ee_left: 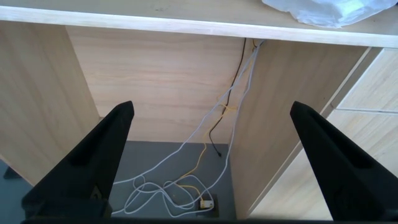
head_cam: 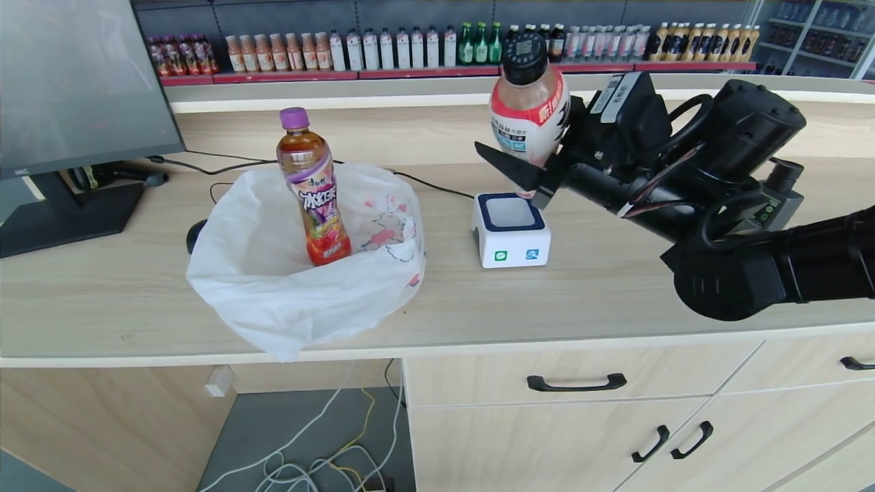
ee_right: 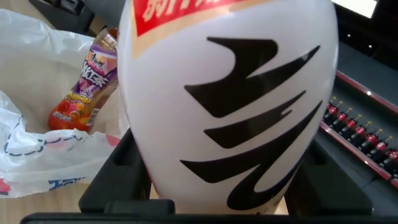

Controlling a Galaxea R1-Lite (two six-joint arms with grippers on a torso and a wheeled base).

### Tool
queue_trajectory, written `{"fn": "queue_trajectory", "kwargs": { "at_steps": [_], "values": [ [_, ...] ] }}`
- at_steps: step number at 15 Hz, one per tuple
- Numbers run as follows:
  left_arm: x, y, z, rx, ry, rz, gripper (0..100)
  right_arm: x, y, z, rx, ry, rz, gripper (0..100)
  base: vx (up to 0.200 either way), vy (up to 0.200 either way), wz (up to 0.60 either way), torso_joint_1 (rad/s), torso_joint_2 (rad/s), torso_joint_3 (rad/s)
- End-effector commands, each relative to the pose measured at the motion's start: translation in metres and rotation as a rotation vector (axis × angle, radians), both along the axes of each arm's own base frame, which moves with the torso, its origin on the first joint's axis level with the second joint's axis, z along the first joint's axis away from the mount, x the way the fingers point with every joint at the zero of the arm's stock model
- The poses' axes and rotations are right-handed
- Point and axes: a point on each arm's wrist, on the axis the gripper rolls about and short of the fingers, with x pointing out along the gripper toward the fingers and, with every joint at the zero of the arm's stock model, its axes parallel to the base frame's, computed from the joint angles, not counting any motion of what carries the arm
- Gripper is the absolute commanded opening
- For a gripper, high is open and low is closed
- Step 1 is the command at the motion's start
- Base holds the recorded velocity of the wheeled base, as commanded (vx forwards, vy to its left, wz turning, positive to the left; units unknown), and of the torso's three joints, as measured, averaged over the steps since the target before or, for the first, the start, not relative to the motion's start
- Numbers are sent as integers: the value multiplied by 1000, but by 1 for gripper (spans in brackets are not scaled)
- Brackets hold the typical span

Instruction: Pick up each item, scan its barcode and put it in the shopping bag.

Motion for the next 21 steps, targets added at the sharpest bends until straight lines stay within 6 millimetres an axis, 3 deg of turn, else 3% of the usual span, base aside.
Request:
{"fn": "queue_trajectory", "kwargs": {
  "at_steps": [1, 3, 7, 10, 14, 17, 21],
  "values": [
    [0, 0, 0, 0, 0, 0, 100, 17, -7, -4, -22, -24, 1, 0, 0, 0, 0, 0, 0, 0],
    [0, 0, 0, 0, 0, 0, 100, 29, -3, -6, -87, -104, 103, 0, 0, 0, 0, 0, 0, 0],
    [0, 0, 0, 0, 0, 0, 100, 53, -10, -13, -108, -186, 109, 0, 0, 0, 0, 0, 0, 0],
    [0, 0, 0, 0, 0, 0, 100, 64, -4, -14, -113, -229, 145, 0, 0, 0, 0, 0, 0, 0],
    [0, 0, 0, 0, 0, 0, 100, 62, 2, -21, -109, -246, 168, 0, 0, 0, 0, 0, 0, 0],
    [0, 0, 0, 0, 0, 0, 100, 65, 3, -38, -99, -229, 174, 0, 0, 0, 0, 0, 0, 0],
    [0, 0, 0, 0, 0, 0, 100, 65, 1, -38, -95, -231, 172, 0, 0, 0, 0, 0, 0, 0]
  ]
}}
